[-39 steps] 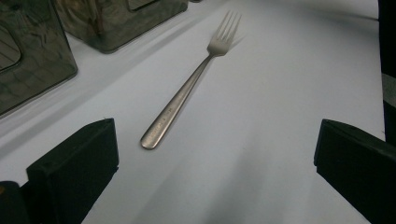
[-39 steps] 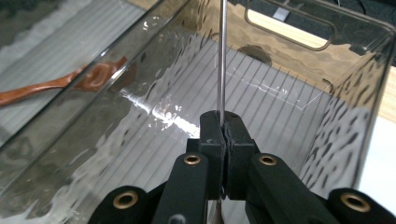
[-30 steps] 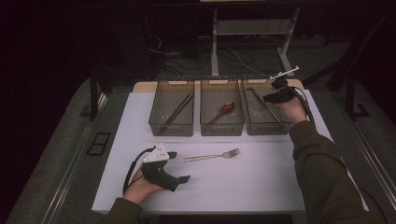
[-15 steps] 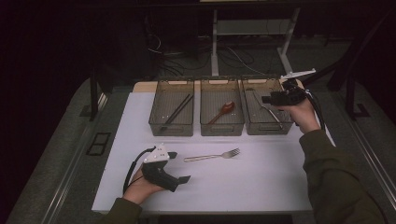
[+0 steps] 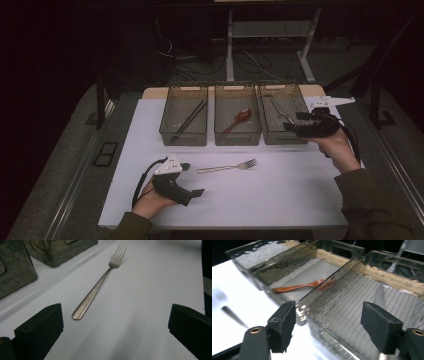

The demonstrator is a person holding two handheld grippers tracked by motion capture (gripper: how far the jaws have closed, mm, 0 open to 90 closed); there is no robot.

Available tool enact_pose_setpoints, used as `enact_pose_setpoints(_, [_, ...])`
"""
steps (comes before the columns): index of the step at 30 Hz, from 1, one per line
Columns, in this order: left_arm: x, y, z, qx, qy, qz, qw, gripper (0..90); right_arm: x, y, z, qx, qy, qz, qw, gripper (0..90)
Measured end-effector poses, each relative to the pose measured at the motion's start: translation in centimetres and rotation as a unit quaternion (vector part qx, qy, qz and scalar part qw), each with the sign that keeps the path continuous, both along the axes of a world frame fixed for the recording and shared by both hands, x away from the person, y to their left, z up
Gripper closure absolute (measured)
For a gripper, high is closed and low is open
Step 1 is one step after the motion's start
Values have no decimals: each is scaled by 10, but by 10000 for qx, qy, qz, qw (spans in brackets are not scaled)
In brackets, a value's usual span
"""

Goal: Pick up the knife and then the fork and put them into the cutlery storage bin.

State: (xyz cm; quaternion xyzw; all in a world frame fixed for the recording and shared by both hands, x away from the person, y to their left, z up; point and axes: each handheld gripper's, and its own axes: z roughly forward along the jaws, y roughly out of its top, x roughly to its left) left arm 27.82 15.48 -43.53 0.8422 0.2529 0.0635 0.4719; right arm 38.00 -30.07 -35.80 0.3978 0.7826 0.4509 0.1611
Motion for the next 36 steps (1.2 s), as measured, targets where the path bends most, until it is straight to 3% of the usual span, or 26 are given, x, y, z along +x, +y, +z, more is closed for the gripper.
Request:
enact_pose_setpoints(5, [0,0,0,2,5,2,10000,0,-21,1,-10,218,45,218,9995,246])
enact_pose_setpoints(13, [0,-1,0,-16,-14,-4,10000,0,-58,6,-30,316,48,418,9986,232])
enact_pose_setpoints(18, [0,-2,1,1,-32,-4,10000,0,-79,5,-44,359,-59,528,9979,199])
enact_pose_setpoints(23, [2,-4,3,34,-53,-8,10000,0,-98,-1,-54,573,-170,517,9969,194])
enact_pose_setpoints(26, [3,-5,4,61,-49,-21,10000,8,-107,-3,-60,687,-148,483,9964,192])
enact_pose_setpoints(30, [6,-7,8,118,-53,-62,9999,53,-115,-5,-69,635,-29,440,9970,192])
enact_pose_setpoints(36, [18,-11,16,174,-64,-68,9998,186,-117,-4,-74,539,84,536,9971,192])
